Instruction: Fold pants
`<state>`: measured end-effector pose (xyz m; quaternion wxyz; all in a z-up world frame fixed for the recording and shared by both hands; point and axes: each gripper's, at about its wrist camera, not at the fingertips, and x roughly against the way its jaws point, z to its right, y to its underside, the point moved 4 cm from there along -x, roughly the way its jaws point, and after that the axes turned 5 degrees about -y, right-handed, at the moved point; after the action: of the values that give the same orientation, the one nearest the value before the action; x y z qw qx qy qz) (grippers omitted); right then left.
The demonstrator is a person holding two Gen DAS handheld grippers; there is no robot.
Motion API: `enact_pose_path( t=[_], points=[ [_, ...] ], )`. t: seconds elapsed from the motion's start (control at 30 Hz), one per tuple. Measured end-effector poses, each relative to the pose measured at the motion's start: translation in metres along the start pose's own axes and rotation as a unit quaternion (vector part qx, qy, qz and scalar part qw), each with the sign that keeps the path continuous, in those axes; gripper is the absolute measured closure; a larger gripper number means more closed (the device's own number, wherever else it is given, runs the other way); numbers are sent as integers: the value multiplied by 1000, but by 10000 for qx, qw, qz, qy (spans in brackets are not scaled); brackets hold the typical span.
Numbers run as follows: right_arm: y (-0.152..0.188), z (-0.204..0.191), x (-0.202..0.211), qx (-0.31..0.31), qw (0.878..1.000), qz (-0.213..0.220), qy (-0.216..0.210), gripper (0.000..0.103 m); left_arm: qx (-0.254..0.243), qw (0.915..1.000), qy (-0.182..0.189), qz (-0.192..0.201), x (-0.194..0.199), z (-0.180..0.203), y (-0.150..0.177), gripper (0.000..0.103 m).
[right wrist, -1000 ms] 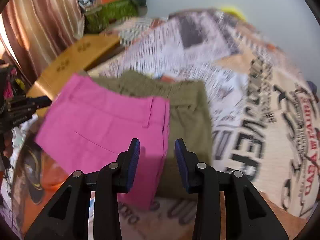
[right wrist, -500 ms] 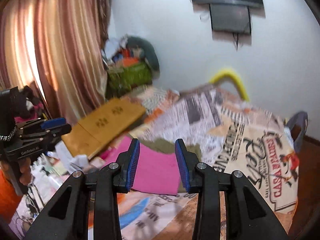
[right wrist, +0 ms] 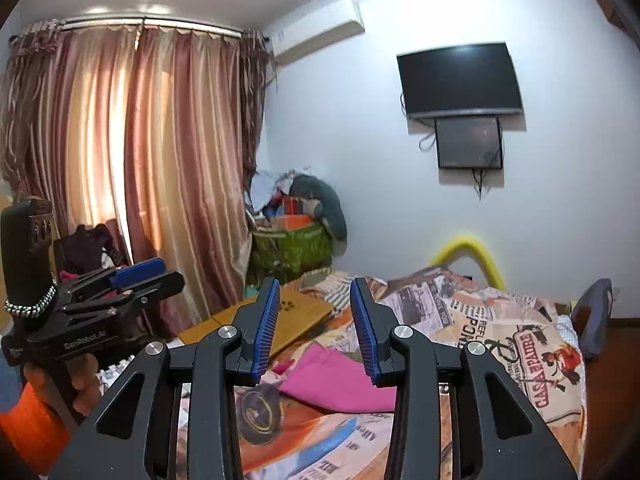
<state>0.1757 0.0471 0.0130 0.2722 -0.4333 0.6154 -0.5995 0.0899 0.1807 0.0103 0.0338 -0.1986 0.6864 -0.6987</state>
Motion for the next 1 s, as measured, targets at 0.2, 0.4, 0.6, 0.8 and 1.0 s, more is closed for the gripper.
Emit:
enact_pose_path(
  t=[0.2,0.4,0.6,0.8,1.0],
  points=[
    [12,-6,15,-116,9998,77,104,53,72,9999,-29,132,33,8,13,35],
    [14,-10,31,-67,9988,218,443,17,124,9989,-273,365,55,10,17,0],
    [13,-8,38,-162,9980,284,540,0,89,9993,-214,300,57,15,21,0],
    [15,-11,40,-165,9979,256,577,0,105,9993,-186,291,58,17,23,0],
    [19,-15,43,-190,9979,262,555,0,95,9994,-191,277,57,16,24,0]
  ],
)
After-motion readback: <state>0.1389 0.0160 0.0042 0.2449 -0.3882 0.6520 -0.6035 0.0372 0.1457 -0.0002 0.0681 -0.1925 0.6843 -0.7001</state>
